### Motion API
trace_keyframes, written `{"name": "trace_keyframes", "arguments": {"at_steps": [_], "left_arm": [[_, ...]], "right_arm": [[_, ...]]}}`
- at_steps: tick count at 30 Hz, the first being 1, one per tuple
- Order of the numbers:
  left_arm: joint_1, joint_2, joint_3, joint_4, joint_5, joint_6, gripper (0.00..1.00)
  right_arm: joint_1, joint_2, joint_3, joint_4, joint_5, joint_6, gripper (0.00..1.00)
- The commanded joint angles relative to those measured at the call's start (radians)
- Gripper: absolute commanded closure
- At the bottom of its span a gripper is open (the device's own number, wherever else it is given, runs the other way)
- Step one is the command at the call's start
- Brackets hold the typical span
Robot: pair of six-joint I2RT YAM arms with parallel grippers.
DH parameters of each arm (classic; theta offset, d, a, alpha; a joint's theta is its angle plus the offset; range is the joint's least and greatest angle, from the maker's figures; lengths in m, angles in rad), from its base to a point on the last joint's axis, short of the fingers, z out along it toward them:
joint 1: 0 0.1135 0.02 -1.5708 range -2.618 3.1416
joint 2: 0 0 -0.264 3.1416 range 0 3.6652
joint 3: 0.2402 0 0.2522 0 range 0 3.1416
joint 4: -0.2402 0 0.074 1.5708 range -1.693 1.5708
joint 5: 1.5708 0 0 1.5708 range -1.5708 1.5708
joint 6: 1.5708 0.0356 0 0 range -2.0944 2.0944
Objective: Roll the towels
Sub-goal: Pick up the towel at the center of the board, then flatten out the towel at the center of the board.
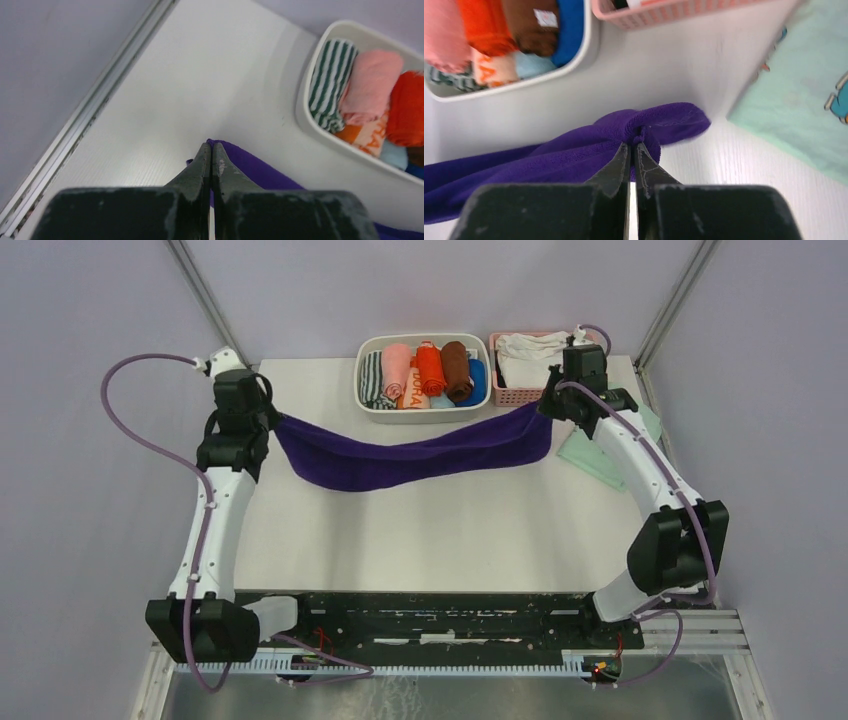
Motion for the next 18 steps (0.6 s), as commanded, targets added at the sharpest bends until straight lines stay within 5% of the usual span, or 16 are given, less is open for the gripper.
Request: {"name": "trace_keyframes", "arguments": {"at_steps": [1, 11, 18], "left_arm": [[0.005, -0.028, 0.111, 0.068, -0.050, -0.022, 0.97], [0.003, -0.131, -0.216, 0.086, 0.066, -0.051, 0.97], [-0.001, -0.156, -0.315, 0.084, 0.113, -0.033, 0.96]], "right_arm": [[-0.009, -0.008, 0.068, 0.127, -0.036, 0.007, 0.91], [-0.014, -0.107, -0.339, 0.069, 0.068, 0.054, 0.73], [-0.015, -0.144, -0.516, 0.040, 0.098, 0.073, 0.66]]}}
